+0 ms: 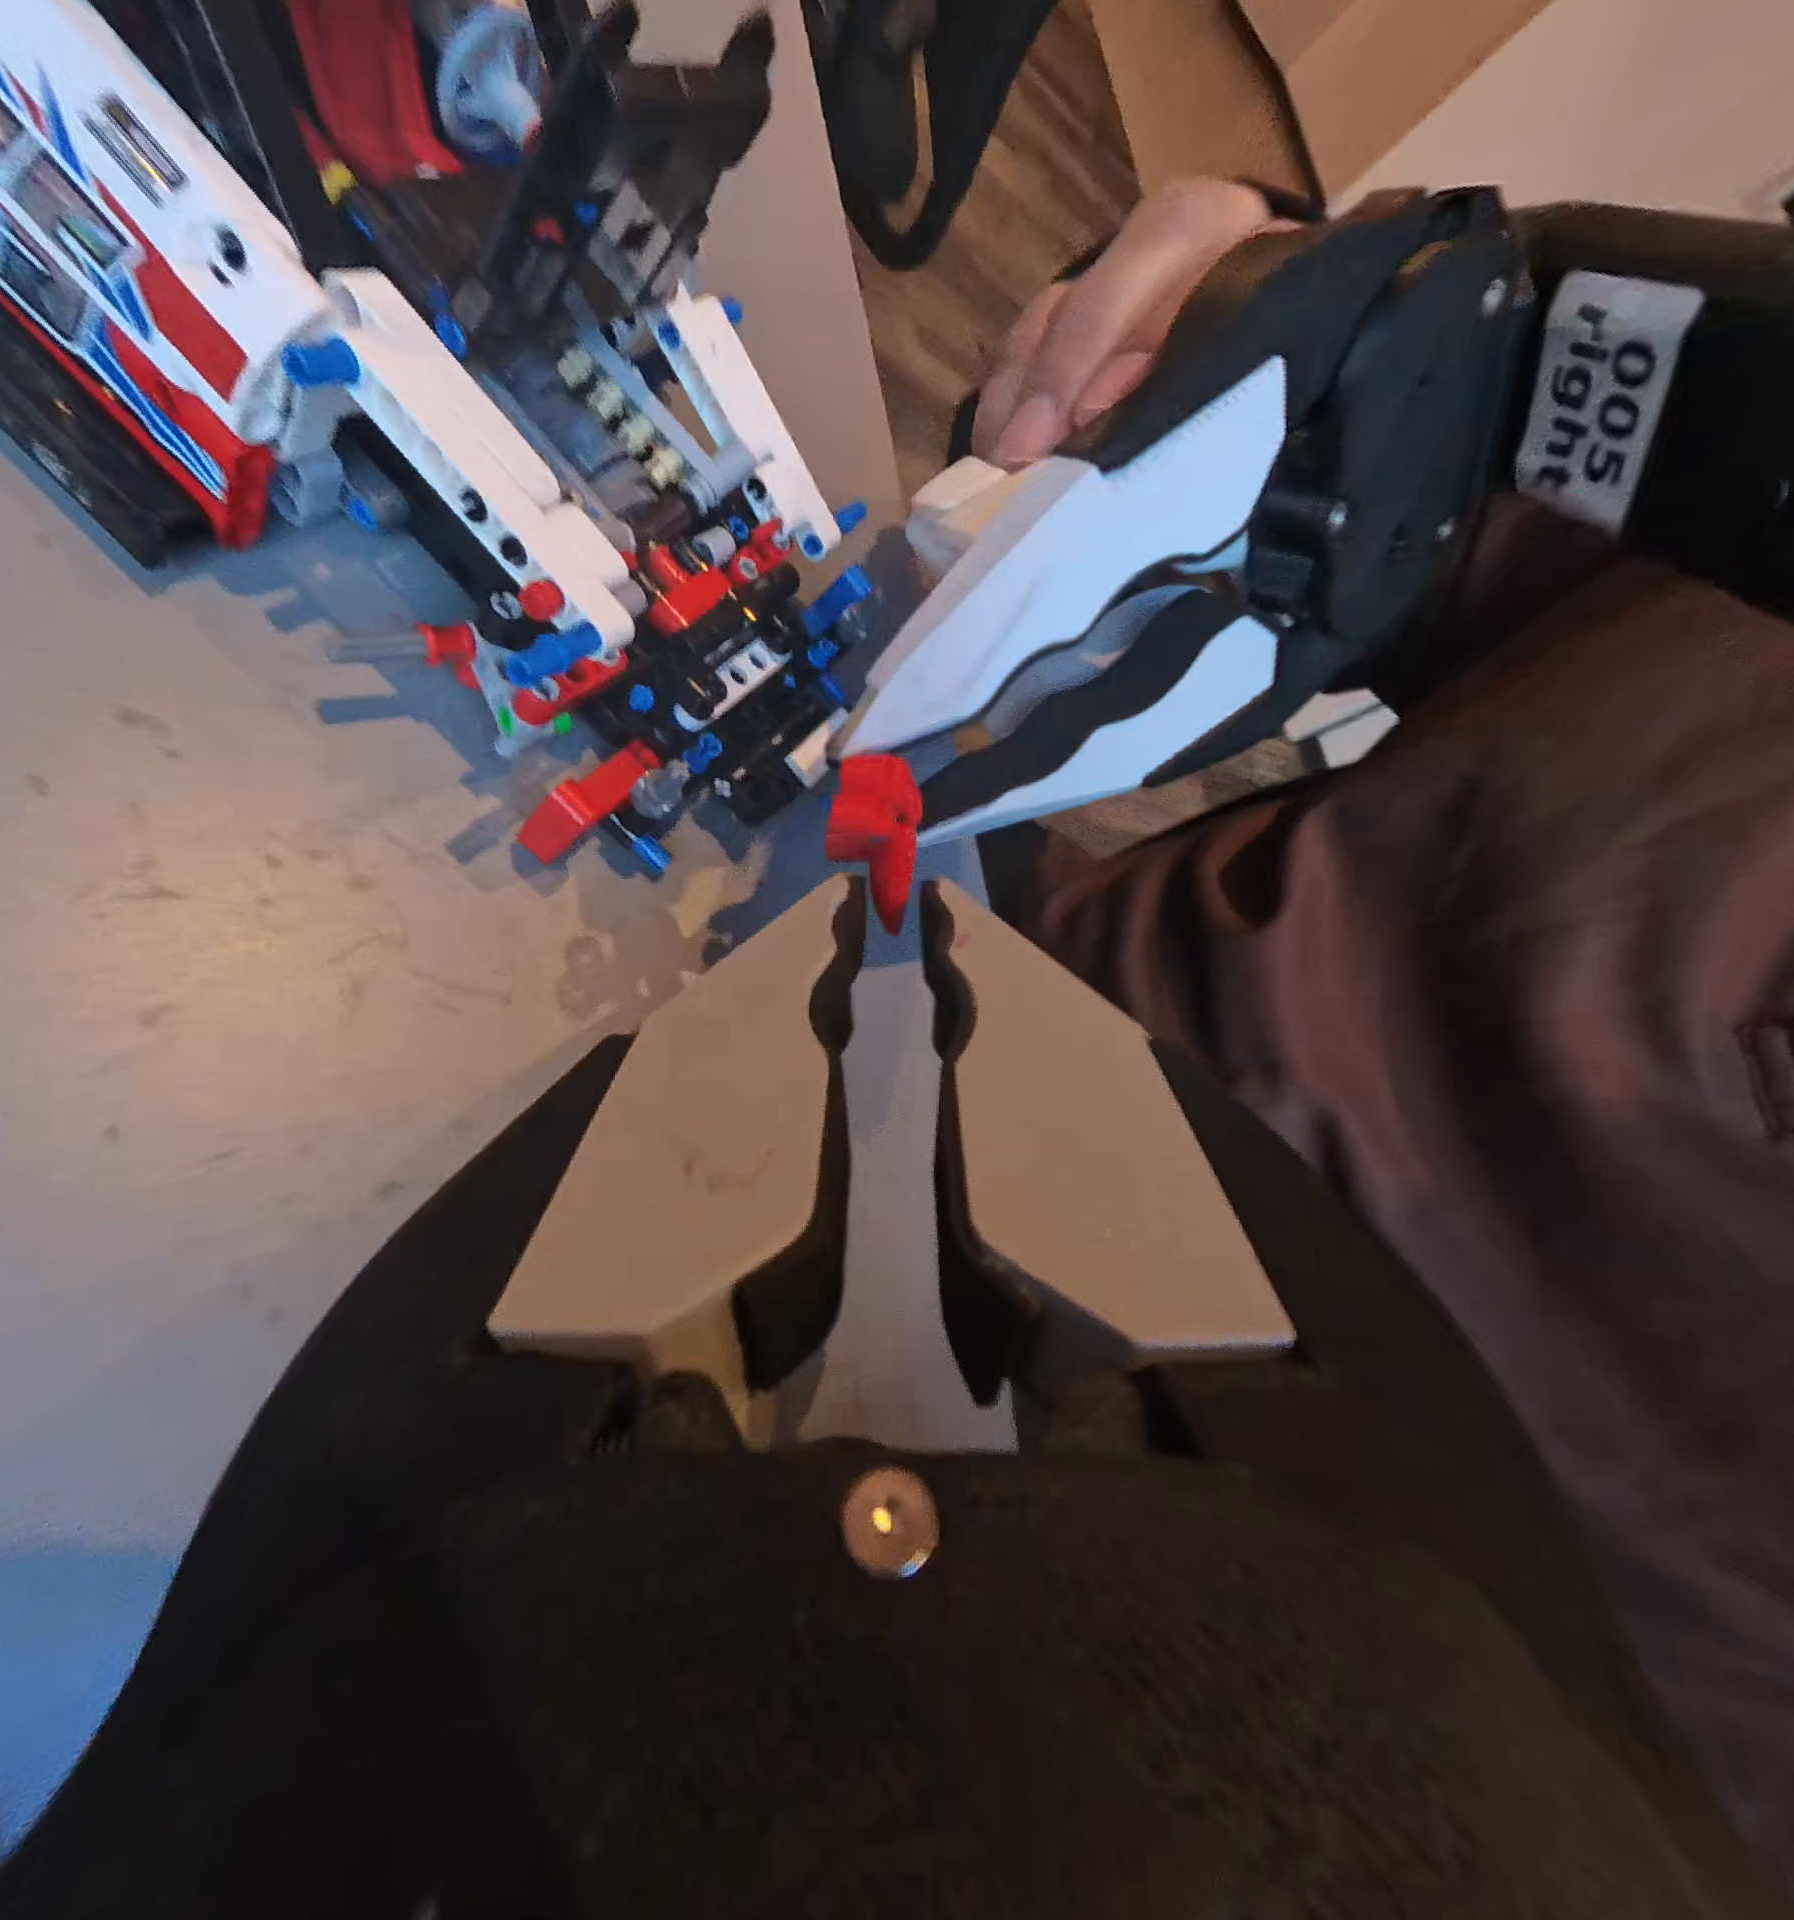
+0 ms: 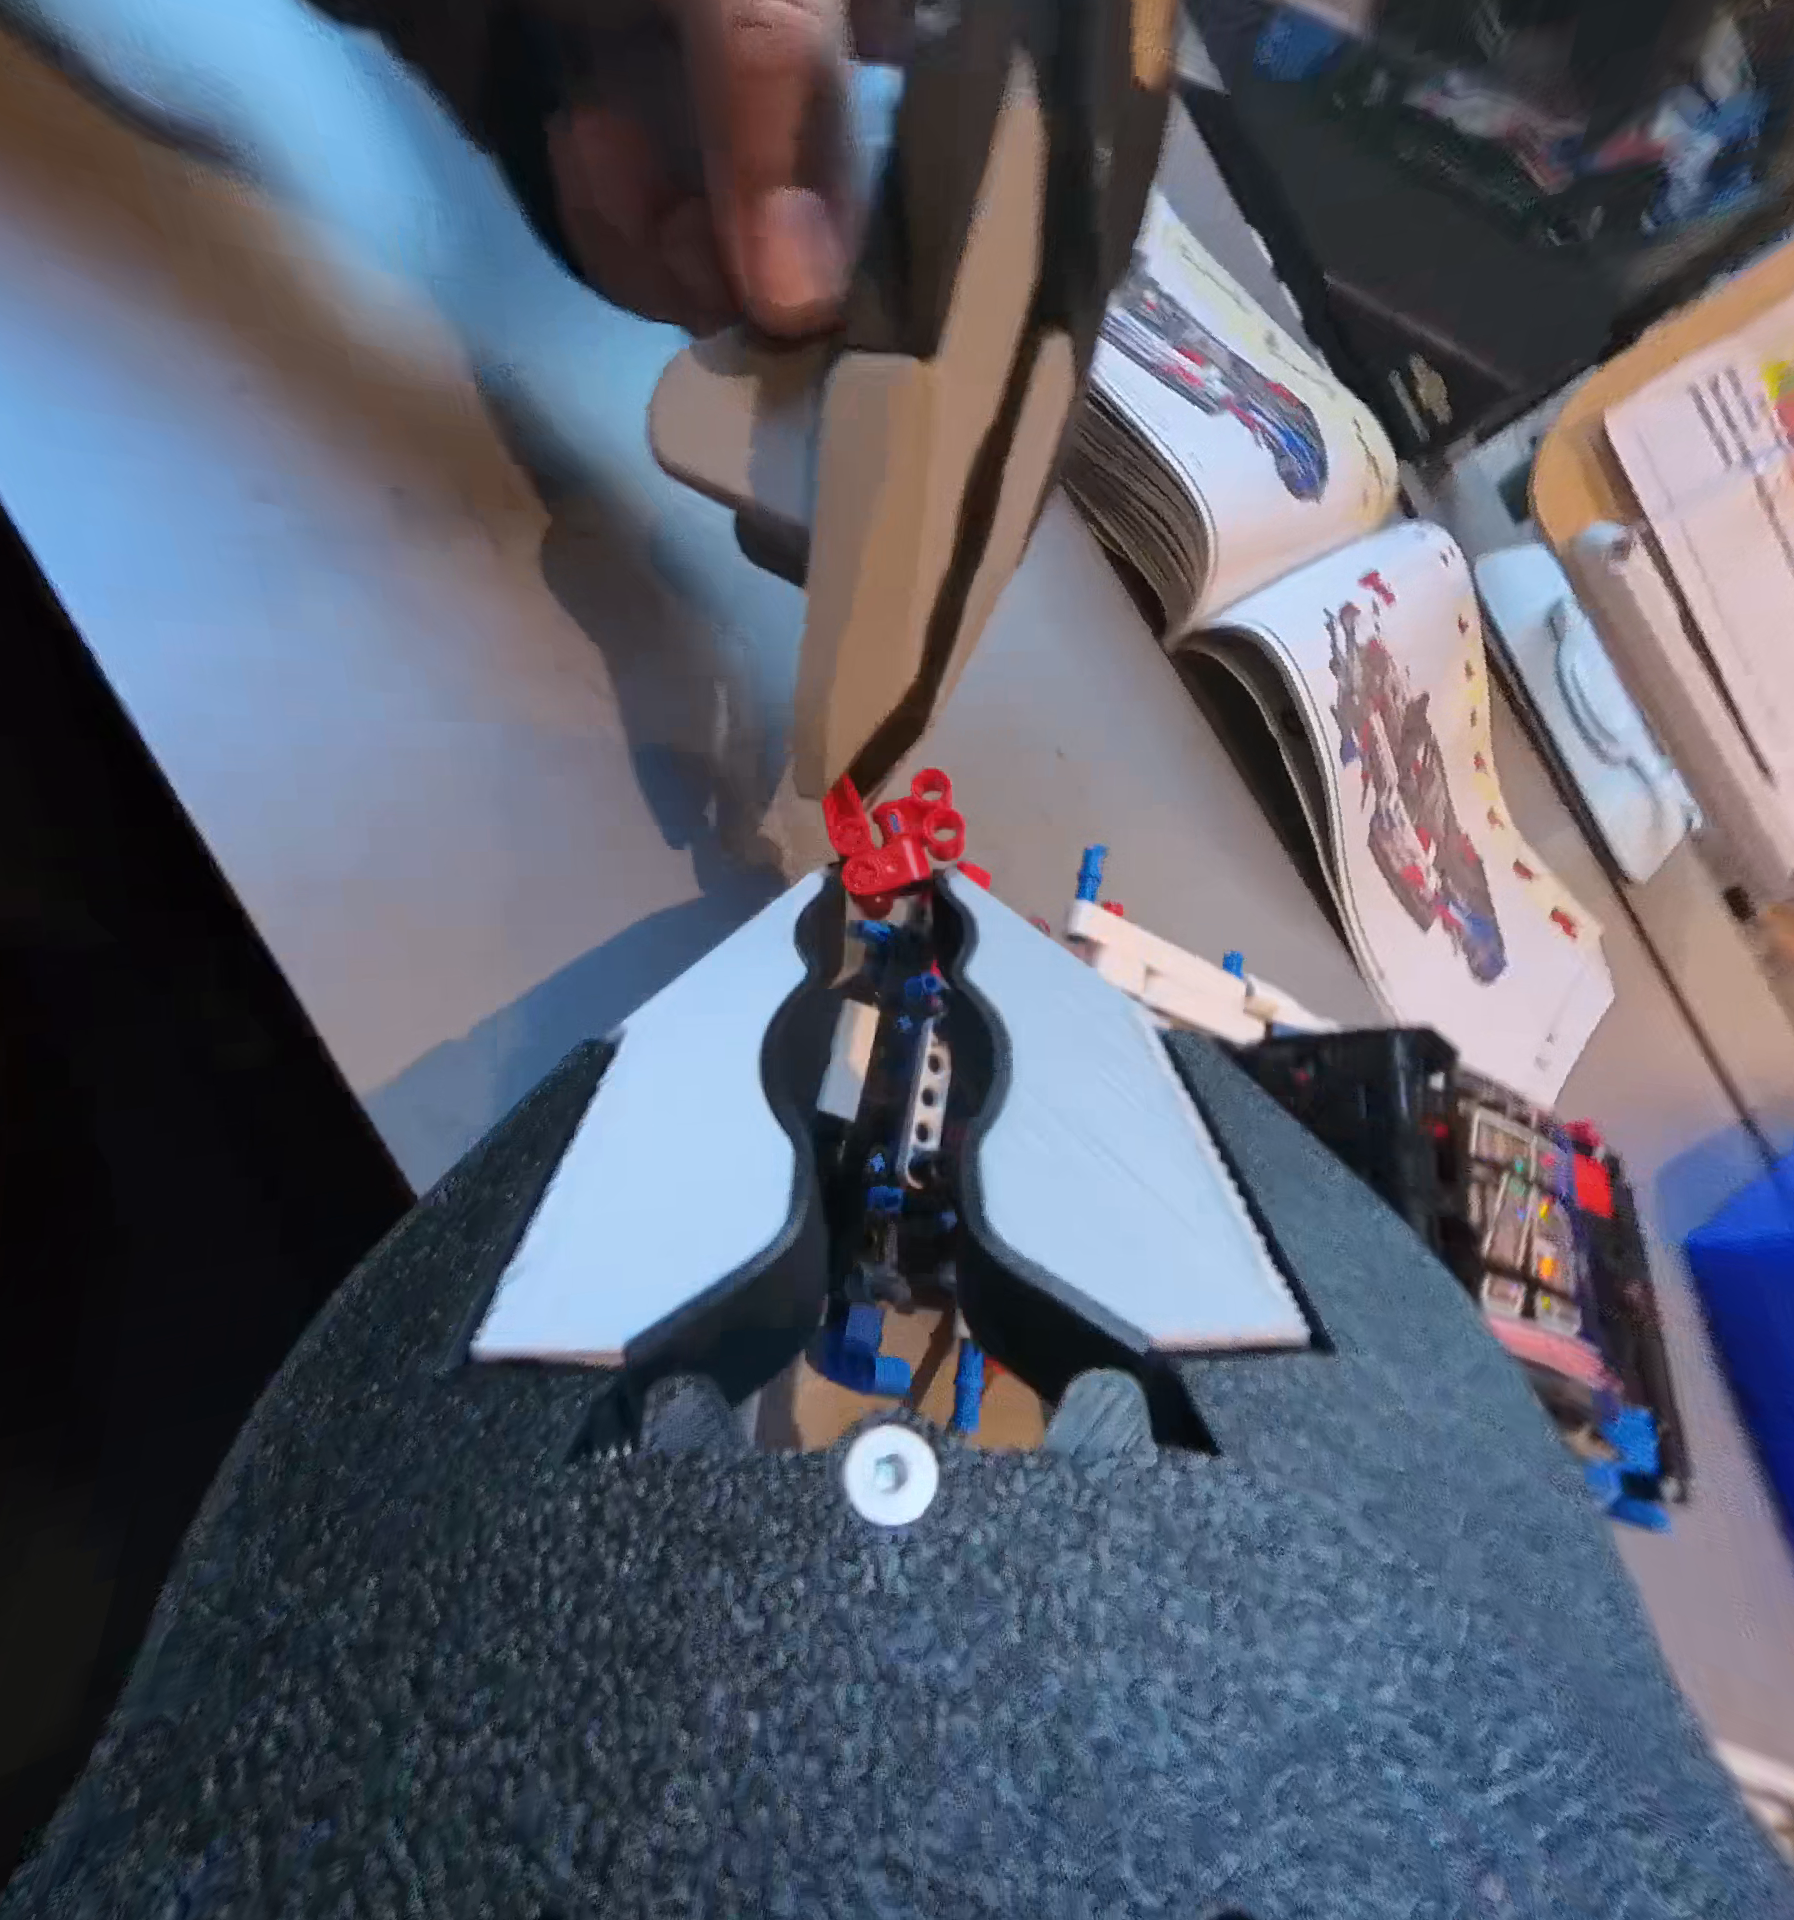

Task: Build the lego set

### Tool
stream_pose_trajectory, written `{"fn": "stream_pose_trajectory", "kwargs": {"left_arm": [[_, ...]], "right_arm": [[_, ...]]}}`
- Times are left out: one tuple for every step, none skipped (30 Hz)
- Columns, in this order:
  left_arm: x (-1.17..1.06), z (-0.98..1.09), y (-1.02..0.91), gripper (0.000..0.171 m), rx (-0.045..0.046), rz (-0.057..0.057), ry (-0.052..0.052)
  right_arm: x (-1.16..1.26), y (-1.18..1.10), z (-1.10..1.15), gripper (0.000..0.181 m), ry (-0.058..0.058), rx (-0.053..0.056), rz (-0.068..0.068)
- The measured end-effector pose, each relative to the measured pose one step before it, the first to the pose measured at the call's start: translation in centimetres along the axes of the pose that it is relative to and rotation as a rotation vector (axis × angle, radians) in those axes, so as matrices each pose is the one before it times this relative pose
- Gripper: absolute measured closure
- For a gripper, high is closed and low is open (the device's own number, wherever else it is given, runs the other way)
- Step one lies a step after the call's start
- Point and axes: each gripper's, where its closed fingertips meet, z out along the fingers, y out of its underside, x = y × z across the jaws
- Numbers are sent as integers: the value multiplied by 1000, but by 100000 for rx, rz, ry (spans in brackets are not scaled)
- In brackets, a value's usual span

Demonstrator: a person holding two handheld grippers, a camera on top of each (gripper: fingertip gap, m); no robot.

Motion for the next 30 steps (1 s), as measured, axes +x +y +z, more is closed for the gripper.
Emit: {"fn": "stream_pose_trajectory", "kwargs": {"left_arm": [[-332, -175, -296, 158, 2006, 1311, -3213], [-254, -161, -193, 157, 1378, 1726, -2773], [179, -76, -107, 170, 996, 2372, -23], [189, 78, -123, 171, 1119, 2368, 213], [-250, 215, 20, 171, -150, 709, -1634], [-372, 215, 119, 171, -1024, -709, -1434], [-129, 124, 86, 171, -871, -986, 215], [-114, 9, 4, 162, -280, -166, 6], [-262, -80, -34, 157, 313, 1595, -1852], [-110, -91, 24, 156, 104, 3814, -1940], [23, -21, 31, 155, -190, 4551, -1781], [-179, 58, -30, 154, -198, 3932, -3144], [-298, 166, -68, 153, -359, 3453, -3621], [-126, 256, -50, 153, -558, 3338, -2159], [14, 305, -67, 154, -427, 2869, -1083], [73, 276, -102, 154, 5, 2261, -341], [127, 234, -112, 157, 405, 1649, 287], [32, 167, -65, 162, 365, 1204, 11], [-152, 66, 9, 168, 147, 1219, -943], [13, 41, 53, 168, 53, 1222, 455], [27, 14, 28, 168, 22, 257, 885], [1, -37, -44, 168, 343, -283, 1102], [16, -51, -26, 168, 85, -395, 1441], [23, -54, 1, 168, -221, -555, 1656], [18, -68, -22, 168, -11, -713, 1716], [49, -62, 2, 168, 102, -847, 1988], [82, -40, 12, 168, 57, -1279, 2390], [44, -16, 49, 168, -111, -1682, 2197], [97, -3, 69, 168, -230, -1947, 2542], [102, -8, 114, 168, -511, -1833, 2579]], "right_arm": [[325, 297, -123, 165, 245, -333, 5229], [217, 280, -80, 165, -358, -154, 4684], [22, 188, 11, 165, -1342, 319, 4216], [-85, 145, 97, 165, -1544, 261, 3614], [113, 270, 144, 165, 10, -753, 1893], [128, 325, 145, 165, 116, -1372, 871], [40, 177, 114, 165, -445, -687, 916], [56, -7, 29, 165, -372, 400, 1113], [212, -29, -21, 165, 264, 246, 1374], [253, -5, -17, 165, 317, -59, 1493], [211, -19, -2, 165, -57, 137, 1573], [105, -85, 14, 165, -514, 641, 1513], [18, -78, 35, 165, -948, 650, 1495], [-75, -19, 77, 165, -1270, 244, 1395], [-50, 56, 97, 165, -893, -96, 1061], [-9, 94, 76, 165, -354, -296, 589], [-16, 152, 77, 165, -241, -528, 301], [-26, 175, 51, 165, -292, -738, 262], [-28, 187, 44, 165, -256, -675, 390], [-24, 85, 24, 165, -210, -152, 733], [-29, 20, -3, 165, -357, -29, 675], [-1, -15, -13, 165, -153, -9, 493], [-18, -37, -12, 165, -247, 91, 564], [-44, -25, 6, 165, -391, 185, 454], [-70, 35, 18, 165, -549, -59, 343], [-90, 26, -27, 165, -659, -46, 106], [-113, 44, -16, 165, -697, 7, -124], [-127, 88, -27, 165, -691, -176, -392], [-108, 121, -43, 165, -499, -369, -917], [-21, 86, -118, 165, 49, -212, -1216]]}}
